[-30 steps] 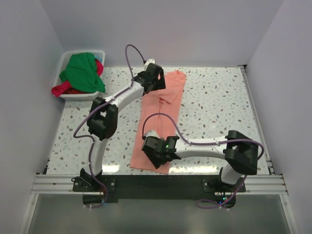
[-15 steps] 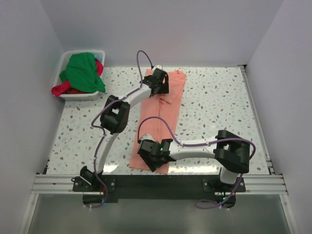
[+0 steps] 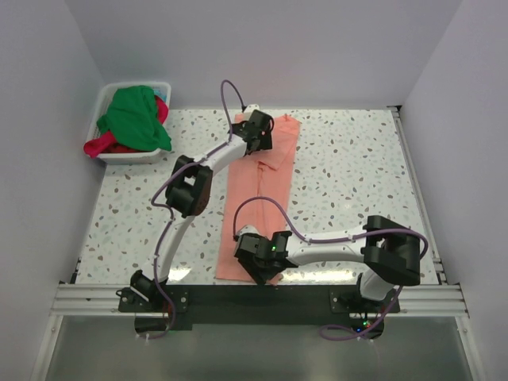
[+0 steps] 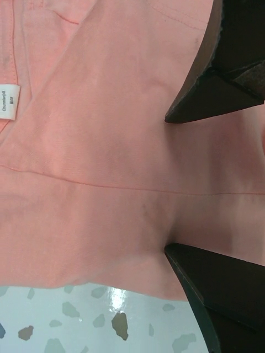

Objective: Fold and stack the t-shirts
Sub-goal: Fold the tshirt

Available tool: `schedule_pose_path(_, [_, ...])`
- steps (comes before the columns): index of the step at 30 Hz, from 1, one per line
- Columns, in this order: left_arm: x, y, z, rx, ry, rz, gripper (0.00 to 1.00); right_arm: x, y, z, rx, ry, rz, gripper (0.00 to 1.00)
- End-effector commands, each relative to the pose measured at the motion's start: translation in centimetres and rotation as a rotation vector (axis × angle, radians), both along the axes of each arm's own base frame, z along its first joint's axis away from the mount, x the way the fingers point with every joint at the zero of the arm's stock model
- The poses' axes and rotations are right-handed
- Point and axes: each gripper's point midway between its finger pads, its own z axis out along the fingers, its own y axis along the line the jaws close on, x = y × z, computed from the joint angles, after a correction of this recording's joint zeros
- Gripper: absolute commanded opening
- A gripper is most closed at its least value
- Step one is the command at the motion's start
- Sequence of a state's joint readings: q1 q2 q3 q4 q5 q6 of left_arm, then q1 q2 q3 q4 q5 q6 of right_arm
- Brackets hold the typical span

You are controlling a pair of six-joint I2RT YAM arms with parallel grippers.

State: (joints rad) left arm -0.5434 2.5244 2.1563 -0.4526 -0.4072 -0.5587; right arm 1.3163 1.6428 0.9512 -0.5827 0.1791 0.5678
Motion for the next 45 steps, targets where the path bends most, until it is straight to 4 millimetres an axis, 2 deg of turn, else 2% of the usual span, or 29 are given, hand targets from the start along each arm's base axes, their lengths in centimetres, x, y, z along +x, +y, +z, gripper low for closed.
schedule_pose_path(1, [0.7, 3.2, 0.2, 0.033, -0.006, 0.124, 0.96, -1.9, -3.9, -0.6, -0.126, 0.064, 0.047, 0.61])
schedule_pose_path(9, [1.8, 4.2, -0.1, 0.017, -0.014, 0.163, 0.99, -1.5, -5.8, -0.8, -0.205, 0.039, 0.065, 0.59])
schedule_pose_path(15, [2.7, 5.2, -0.6, 0.004, -0.013, 0.179, 1.00, -1.3, -5.0, -0.1, -0.191, 0.028, 0.052, 0.59])
schedule_pose_path(21, [3.5, 6.1, -1.0, -0.009, -0.012, 0.190, 1.00, -0.8, -5.3, -0.3, -0.230, 0.007, 0.021, 0.58])
schedule_pose_path(25, [3.8, 6.6, -0.9, -0.013, -0.014, 0.180, 1.00, -0.9, -4.6, -0.3, -0.191, 0.013, 0.003, 0.58])
schedule_pose_path(28, [4.1, 6.3, 0.5, -0.027, -0.043, 0.149, 1.00, -0.6, -4.0, 0.3, -0.148, -0.006, -0.010, 0.57])
schedule_pose_path(31, [4.2, 6.5, 3.0, -0.027, -0.085, 0.131, 1.00, -0.1, -3.6, 1.3, -0.106, -0.037, -0.034, 0.57])
schedule_pose_path(32, [4.2, 6.6, 4.7, -0.034, -0.113, 0.128, 1.00, 0.1, -3.5, 1.7, -0.087, -0.052, -0.043, 0.57])
schedule_pose_path(34, [3.9, 7.0, 6.7, -0.026, -0.139, 0.119, 1.00, 0.6, -3.4, 2.5, -0.052, -0.083, -0.069, 0.57])
schedule_pose_path(35, [3.3, 7.3, 8.7, -0.030, -0.161, 0.120, 1.00, 0.9, -3.2, 3.5, -0.013, -0.103, -0.092, 0.57])
schedule_pose_path(36, [2.8, 7.6, 9.7, -0.025, -0.171, 0.118, 1.00, 1.1, -3.2, 4.0, 0.001, -0.117, -0.104, 0.57])
schedule_pose_path(37, [1.7, 8.1, 9.3, -0.013, -0.148, 0.118, 1.00, 1.7, -3.3, 4.5, 0.013, -0.154, -0.127, 0.57])
schedule_pose_path(38, [0.8, 8.4, 11.8, -0.030, -0.169, 0.121, 1.00, 2.0, -3.3, 5.5, 0.050, -0.174, -0.169, 0.57])
schedule_pose_path(39, [-0.1, 8.7, 12.3, -0.029, -0.161, 0.126, 1.00, 2.4, -3.4, 6.2, 0.071, -0.196, -0.195, 0.58])
schedule_pose_path(40, [-1.9, 9.2, 10.8, -0.012, -0.111, 0.128, 1.00, 3.0, -3.7, 6.8, 0.083, -0.232, -0.225, 0.57])
schedule_pose_path(41, [-3.5, 9.4, 12.5, -0.037, -0.115, 0.137, 1.00, 3.1, -3.9, 7.2, 0.104, -0.241, -0.277, 0.57])
schedule_pose_path(42, [-4.6, 9.6, 12.3, -0.036, -0.102, 0.142, 1.00, 3.2, -4.1, 7.9, 0.137, -0.248, -0.301, 0.58])
schedule_pose_path(43, [-7.0, 10.0, 10.1, -0.011, -0.044, 0.144, 1.00, 3.6, -4.4, 8.3, 0.144, -0.272, -0.332, 0.58])
schedule_pose_path(44, [-8.4, 10.0, 11.5, -0.039, -0.058, 0.148, 1.00, 3.7, -4.5, 8.4, 0.163, -0.272, -0.370, 0.58])
schedule_pose_path(45, [-9.7, 10.2, 11.2, -0.043, -0.044, 0.152, 1.00, 3.7, -4.6, 8.7, 0.174, -0.275, -0.391, 0.57])
